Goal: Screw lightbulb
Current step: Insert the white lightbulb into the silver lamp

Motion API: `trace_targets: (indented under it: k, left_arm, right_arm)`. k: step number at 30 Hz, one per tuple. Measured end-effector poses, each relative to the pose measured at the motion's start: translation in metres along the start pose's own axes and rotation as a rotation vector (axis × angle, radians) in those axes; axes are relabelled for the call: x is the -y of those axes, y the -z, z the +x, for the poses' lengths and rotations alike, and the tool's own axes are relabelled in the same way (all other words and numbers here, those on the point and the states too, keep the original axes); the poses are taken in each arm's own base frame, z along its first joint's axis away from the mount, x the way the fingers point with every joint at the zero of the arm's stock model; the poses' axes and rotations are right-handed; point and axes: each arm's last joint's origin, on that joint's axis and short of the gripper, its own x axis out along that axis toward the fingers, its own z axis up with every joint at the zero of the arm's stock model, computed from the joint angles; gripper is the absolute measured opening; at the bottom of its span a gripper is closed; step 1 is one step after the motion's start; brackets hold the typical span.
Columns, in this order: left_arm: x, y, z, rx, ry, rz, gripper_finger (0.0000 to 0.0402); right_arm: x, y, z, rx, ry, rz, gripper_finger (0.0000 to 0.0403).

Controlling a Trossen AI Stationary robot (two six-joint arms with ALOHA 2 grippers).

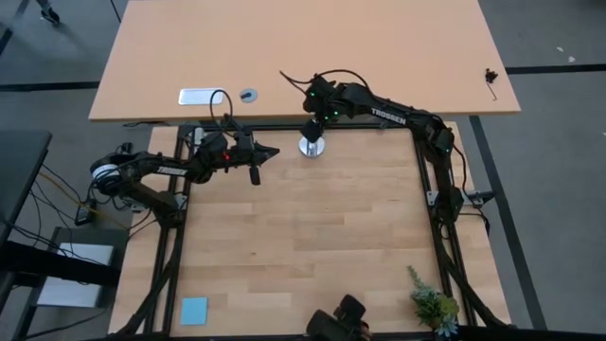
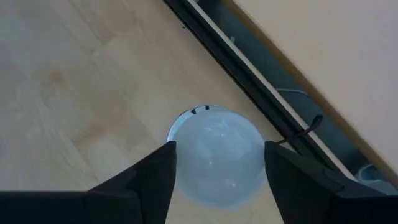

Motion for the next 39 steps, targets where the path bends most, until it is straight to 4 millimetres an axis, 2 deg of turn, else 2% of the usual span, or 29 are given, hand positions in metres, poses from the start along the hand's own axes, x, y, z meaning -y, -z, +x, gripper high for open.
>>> trace_targets:
  k: [6,11,14,17,24,31,34,39]
  left_arm:
    - [0.0,0.0,0.0,0.0,0.0,0.0,0.0005]
    - [0.0,0.0,0.0,0.0,0.0,0.0,0.0005]
    - [0.0,0.0,0.0,0.0,0.0,0.0,0.0005]
    - [0.0,0.0,0.0,0.0,0.0,0.0,0.0005]
    - [0.0,0.0,0.0,0.0,0.0,0.0,0.0005]
    - [0.0,0.0,0.0,0.001,0.0,0.0,0.0005]
    - [0.0,0.0,0.0,0.001,0.0,0.0,0.0005]
    - [0.0,0.0,0.0,0.0,0.0,0.0,0.0005]
  right_arm:
    - [-0.007,-0.001,-0.005,0.035,-0.011,-0.116,0.0266]
    - [-0.012,-0.007,-0.022,0.125,-0.001,-0.389,0.0282]
    - [-0.009,-0.006,-0.02,0.109,-0.004,-0.574,0.0284]
    - [-0.002,-0.007,-0.017,0.114,-0.049,-0.624,0.0281]
    - [0.015,-0.001,-0.007,0.103,-0.154,-0.569,0.0276]
    - [0.01,0.003,0.001,0.098,-0.16,-0.53,0.0268]
    - [0.009,0.003,0.001,0.096,-0.135,-0.402,0.0256]
    - [0.007,0.005,-0.001,0.056,-0.024,-0.072,0.0239]
